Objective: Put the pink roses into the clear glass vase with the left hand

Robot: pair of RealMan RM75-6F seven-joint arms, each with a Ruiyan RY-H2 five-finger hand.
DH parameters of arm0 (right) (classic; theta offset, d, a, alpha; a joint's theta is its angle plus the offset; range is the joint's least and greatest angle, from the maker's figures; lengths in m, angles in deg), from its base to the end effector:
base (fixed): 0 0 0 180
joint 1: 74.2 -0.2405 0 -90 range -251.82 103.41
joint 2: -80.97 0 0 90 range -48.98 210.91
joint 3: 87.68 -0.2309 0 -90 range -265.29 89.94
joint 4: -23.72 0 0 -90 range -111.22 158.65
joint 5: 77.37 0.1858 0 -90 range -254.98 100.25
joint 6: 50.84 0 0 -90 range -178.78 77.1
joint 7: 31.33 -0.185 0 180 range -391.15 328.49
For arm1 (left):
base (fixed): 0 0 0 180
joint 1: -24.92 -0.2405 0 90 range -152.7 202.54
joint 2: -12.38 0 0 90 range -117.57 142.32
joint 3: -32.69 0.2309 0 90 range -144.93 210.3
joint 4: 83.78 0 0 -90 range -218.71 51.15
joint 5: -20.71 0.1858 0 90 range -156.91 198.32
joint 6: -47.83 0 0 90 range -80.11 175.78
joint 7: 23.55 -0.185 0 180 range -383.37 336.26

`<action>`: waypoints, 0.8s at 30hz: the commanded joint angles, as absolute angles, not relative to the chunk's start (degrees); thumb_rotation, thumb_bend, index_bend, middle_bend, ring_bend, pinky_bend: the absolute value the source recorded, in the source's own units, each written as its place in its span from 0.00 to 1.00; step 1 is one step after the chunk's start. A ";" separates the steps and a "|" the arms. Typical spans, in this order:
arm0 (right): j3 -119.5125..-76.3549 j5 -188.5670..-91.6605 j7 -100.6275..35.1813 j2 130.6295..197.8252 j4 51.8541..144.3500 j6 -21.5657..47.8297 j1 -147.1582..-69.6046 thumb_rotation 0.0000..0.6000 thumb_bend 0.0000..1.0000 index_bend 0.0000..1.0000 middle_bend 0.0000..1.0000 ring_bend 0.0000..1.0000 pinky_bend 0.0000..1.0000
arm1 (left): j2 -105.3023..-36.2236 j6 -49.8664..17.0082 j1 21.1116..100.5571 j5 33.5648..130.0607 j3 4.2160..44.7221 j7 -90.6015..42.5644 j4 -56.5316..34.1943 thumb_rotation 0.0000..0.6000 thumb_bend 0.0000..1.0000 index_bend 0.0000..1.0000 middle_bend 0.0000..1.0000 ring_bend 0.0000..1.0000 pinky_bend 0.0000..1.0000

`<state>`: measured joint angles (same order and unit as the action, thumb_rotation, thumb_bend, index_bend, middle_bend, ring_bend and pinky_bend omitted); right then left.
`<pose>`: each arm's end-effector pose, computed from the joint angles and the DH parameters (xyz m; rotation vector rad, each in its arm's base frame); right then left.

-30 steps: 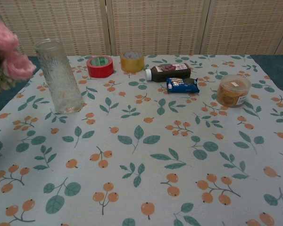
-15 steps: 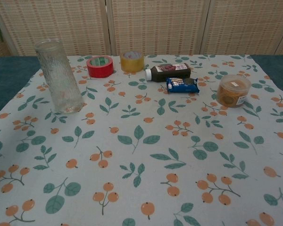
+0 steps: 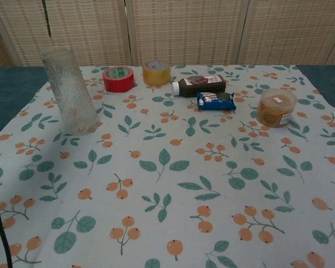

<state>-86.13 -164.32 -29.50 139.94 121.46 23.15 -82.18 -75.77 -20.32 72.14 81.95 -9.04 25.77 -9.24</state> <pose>-0.2759 -0.2115 0.1417 1.5898 -1.0343 0.7511 -0.0667 0.4565 0.1862 -0.6336 -1.4741 -2.3559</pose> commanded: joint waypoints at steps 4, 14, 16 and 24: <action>-85.79 -165.13 -29.92 139.55 121.66 23.86 -81.86 1.00 0.18 0.00 0.00 0.00 0.00 | -80.07 -20.62 74.47 83.70 -6.03 25.50 -16.36 1.00 0.70 0.81 0.85 0.47 0.13; -86.52 -164.03 -29.63 139.72 121.36 24.80 -81.46 1.00 0.18 0.00 0.00 0.00 0.00 | -85.48 -25.77 73.99 89.19 -0.87 27.69 -24.47 1.00 0.65 0.81 0.84 0.47 0.14; -86.37 -164.53 -30.21 139.58 121.32 24.85 -81.49 1.00 0.18 0.00 0.00 0.00 0.00 | -87.06 -26.18 73.96 89.75 0.40 27.55 -26.83 1.00 0.61 0.77 0.79 0.45 0.14; -86.14 -164.96 -30.25 139.14 121.39 25.11 -81.31 1.00 0.18 0.00 0.00 0.00 0.00 | -91.88 -25.40 72.27 94.33 7.24 35.55 -34.88 1.00 0.46 0.25 0.38 0.21 0.10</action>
<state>-86.14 -164.95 -30.28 139.17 121.35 25.08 -81.33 -90.51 -25.85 73.00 92.71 5.13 33.27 -33.50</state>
